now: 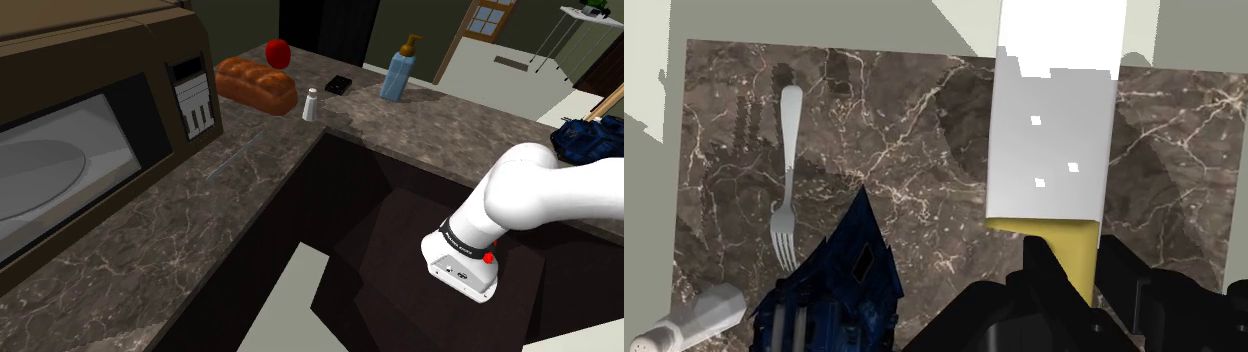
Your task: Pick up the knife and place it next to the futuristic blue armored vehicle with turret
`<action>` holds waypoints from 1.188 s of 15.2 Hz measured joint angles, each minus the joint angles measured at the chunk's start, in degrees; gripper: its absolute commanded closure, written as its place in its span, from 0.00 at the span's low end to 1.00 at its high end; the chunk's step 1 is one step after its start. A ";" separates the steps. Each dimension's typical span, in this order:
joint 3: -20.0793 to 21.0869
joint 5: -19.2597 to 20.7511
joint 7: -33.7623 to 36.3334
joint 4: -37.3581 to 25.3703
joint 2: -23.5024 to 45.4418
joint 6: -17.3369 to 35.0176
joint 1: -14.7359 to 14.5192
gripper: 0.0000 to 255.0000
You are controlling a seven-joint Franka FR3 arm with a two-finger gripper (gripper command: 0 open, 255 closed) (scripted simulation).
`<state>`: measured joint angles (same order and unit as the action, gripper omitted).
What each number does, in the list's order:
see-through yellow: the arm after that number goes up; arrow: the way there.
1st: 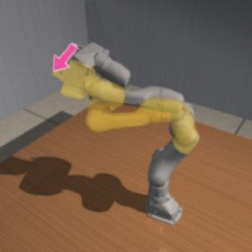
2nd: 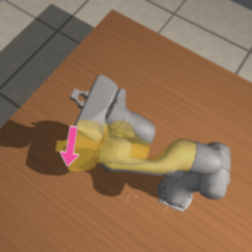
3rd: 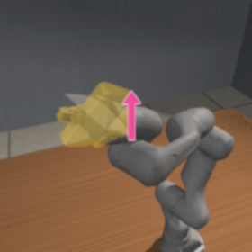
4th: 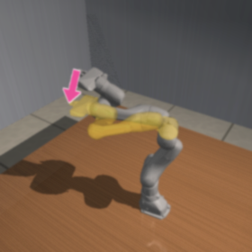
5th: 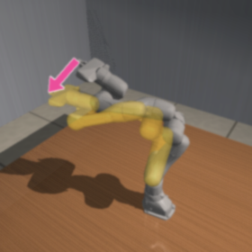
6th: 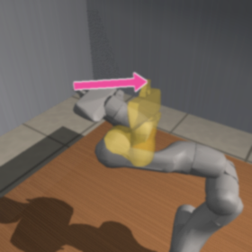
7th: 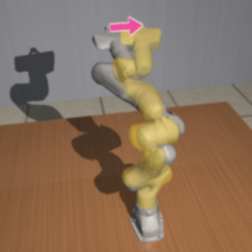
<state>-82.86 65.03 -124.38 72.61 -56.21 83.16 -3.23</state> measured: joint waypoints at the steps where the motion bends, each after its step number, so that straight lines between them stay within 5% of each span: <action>1: 0.06 0.11 0.40 1.12 -0.31 0.54 0.60 1.00; 18: -2.48 3.86 4.81 13.64 -5.71 9.01 5.95 1.00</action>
<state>-85.34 68.89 -119.57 86.24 -61.92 92.16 2.72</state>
